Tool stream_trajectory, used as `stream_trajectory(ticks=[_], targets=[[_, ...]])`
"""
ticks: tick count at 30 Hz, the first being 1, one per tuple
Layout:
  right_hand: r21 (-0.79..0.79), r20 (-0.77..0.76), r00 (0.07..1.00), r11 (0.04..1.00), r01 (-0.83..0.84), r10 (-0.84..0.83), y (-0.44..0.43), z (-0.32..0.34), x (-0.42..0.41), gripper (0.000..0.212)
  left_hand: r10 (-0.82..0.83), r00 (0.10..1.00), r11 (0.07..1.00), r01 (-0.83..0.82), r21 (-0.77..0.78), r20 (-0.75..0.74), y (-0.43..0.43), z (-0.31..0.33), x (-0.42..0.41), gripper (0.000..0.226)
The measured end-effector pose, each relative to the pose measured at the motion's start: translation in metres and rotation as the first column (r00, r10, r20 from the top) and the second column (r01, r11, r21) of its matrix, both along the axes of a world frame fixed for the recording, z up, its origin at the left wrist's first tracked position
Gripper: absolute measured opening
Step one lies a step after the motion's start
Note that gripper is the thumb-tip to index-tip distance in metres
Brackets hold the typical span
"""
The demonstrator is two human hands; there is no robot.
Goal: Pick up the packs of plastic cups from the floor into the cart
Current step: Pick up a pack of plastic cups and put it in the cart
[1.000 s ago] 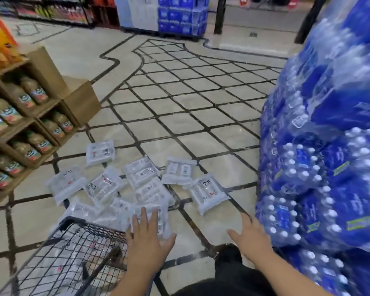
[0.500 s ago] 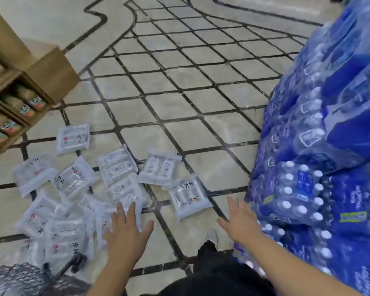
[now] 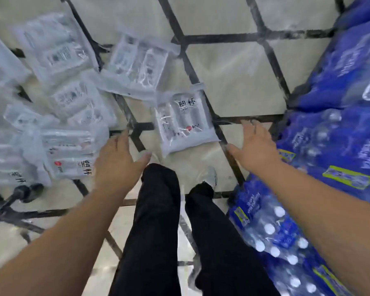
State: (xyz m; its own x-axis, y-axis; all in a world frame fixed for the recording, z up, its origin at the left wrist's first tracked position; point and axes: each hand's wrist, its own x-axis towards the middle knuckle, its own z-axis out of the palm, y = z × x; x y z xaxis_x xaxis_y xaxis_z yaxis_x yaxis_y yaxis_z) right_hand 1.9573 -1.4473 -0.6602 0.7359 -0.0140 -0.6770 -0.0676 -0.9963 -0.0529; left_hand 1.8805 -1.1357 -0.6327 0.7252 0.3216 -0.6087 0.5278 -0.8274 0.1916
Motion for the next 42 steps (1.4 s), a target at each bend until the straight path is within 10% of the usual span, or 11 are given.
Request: stream_trajectory(ticks=[5, 10, 21, 33, 42], targets=[[0.107, -0.029, 0.996, 0.99, 0.088, -0.085, 0.008, -0.176, 0.018, 0.09, 0.016, 0.999, 0.999, -0.018, -0.043, -0.045, -0.006, -0.192, 0.043, 0.095], [0.207, -0.082, 0.99, 0.97, 0.128, -0.113, 0.019, -0.293, 0.051, 0.108, 0.35, 0.92, 0.907, -0.38, -0.181, -0.179, -0.034, -0.318, 0.063, 0.102], [0.393, -0.227, 0.922, 0.837, 0.38, -0.313, 0.027, -0.345, 0.047, 0.124, 0.535, 0.833, 0.738, -0.541, -0.403, -0.14, -0.035, -0.366, 0.043, 0.122], [0.352, -0.266, 0.897, 0.831, 0.43, -0.352, 0.037, -0.034, -0.013, 0.111, 0.507, 0.855, 0.754, -0.501, -0.426, -0.107, -0.027, -0.056, -0.029, 0.124], [0.632, 0.045, 0.999, 0.774, -0.036, 0.01, 0.139, 0.305, -0.018, 0.092, 0.711, 0.664, 0.696, -0.617, -0.366, 0.233, 0.03, 0.285, -0.098, 0.127]])
